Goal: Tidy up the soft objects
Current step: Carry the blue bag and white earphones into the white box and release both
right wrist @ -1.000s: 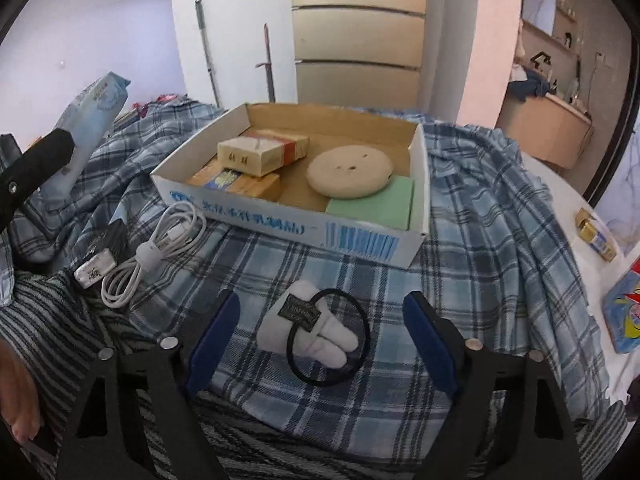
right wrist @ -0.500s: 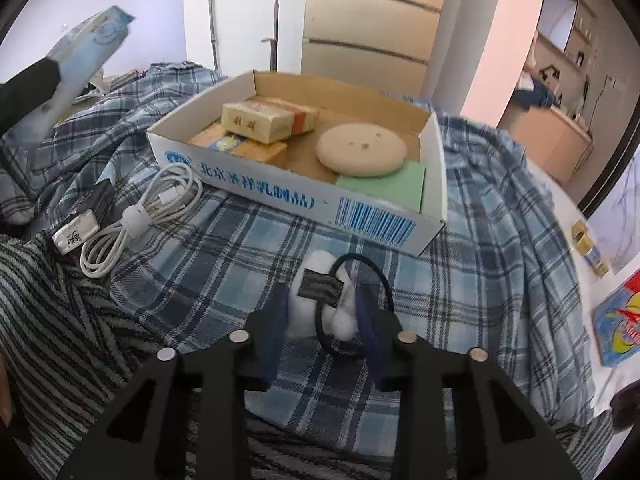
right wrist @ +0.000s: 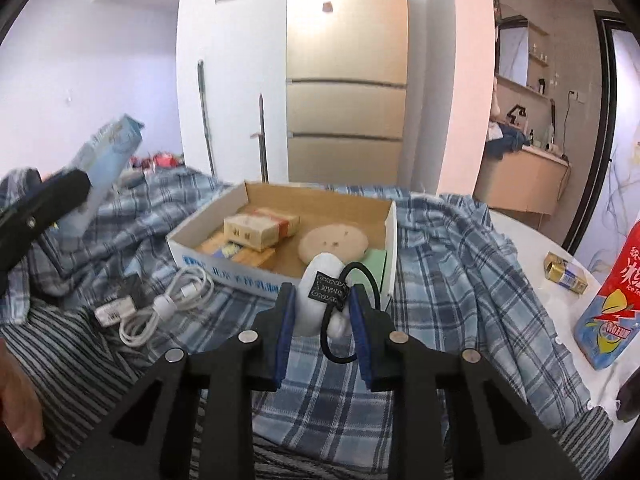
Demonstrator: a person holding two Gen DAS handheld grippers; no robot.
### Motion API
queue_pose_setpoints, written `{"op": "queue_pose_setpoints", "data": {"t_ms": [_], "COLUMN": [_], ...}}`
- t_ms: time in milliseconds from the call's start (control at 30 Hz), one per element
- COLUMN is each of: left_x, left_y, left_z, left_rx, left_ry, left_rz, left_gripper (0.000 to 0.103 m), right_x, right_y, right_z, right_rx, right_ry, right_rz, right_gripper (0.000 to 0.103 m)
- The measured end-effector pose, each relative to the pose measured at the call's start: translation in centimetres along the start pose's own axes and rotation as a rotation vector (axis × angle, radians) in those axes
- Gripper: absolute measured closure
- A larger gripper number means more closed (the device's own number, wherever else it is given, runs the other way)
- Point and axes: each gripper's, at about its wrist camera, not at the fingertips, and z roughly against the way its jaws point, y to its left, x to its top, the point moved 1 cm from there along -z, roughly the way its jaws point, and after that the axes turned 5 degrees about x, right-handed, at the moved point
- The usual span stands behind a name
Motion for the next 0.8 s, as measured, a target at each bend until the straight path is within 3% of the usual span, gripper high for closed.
{"op": "queue_pose_setpoints", "data": {"t_ms": [167,300,367,433,500,700,800], "left_x": [2.2,5.7,7.5,9.0,10.6,14.3,15.0], "left_y": [-0.2,-0.2,-0.3,-0.3,-0.6,-1.3,-1.2], "left_z": [-0.7,-0.2,0.0,0.5,1.2,0.6,-0.4], "left_rx": [0.010,0.004,-0.048,-0.051,-0.056,-0.055,-0.033], "left_ry": [0.038,0.010,0.000,-0.029,-0.064,-0.082,-0.079], "left_rz": [0.004,0.002,0.002,0.002,-0.016,-0.022,-0.017], "left_gripper": [0.075,0.075,0.075,0.075,0.075,0.075,0.075], "right_x": [1.3,4.1,6.0,7.9,9.7,14.1,15.8], "right_y": [0.5,0.0,-0.4,-0.4,-0.3,0.2,0.3], "right_z": [2.1,4.7,5.7,6.4,6.7,7.2,6.4], "right_rx": [-0.030,-0.015,-0.007,-0.031,-0.086,-0.067,-0.052], "right_ry": [-0.066,-0.107,-0.126,-0.151,-0.165,-0.290,-0.287], "right_rz": [0.018,0.006,-0.001,0.011,0.033,0.033,0.002], "right_gripper": [0.077,0.076,0.077,0.077,0.076,0.076,0.076]}}
